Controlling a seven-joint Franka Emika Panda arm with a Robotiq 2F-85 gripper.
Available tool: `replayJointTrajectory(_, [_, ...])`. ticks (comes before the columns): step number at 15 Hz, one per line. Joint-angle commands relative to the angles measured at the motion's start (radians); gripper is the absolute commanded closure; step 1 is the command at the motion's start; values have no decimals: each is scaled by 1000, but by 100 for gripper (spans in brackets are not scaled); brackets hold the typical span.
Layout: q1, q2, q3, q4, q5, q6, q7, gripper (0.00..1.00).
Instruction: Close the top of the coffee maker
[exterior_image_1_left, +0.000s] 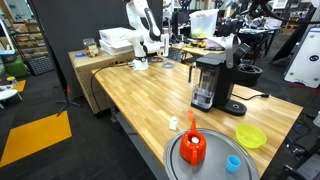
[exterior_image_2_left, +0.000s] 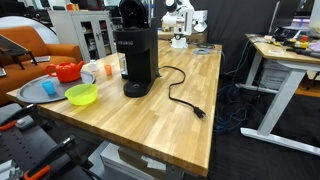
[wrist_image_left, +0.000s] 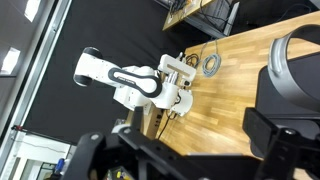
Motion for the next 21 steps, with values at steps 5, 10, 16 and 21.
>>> replayJointTrajectory(5, [0, 0, 0, 0, 0, 0, 0, 0])
replayJointTrajectory(10, [-18, 41, 3, 44, -16, -27, 9, 0])
replayJointTrajectory(16, [-65, 129, -5, 87, -76, -78, 13, 0])
replayJointTrajectory(21, [-78, 237, -8, 158, -189, -78, 25, 0])
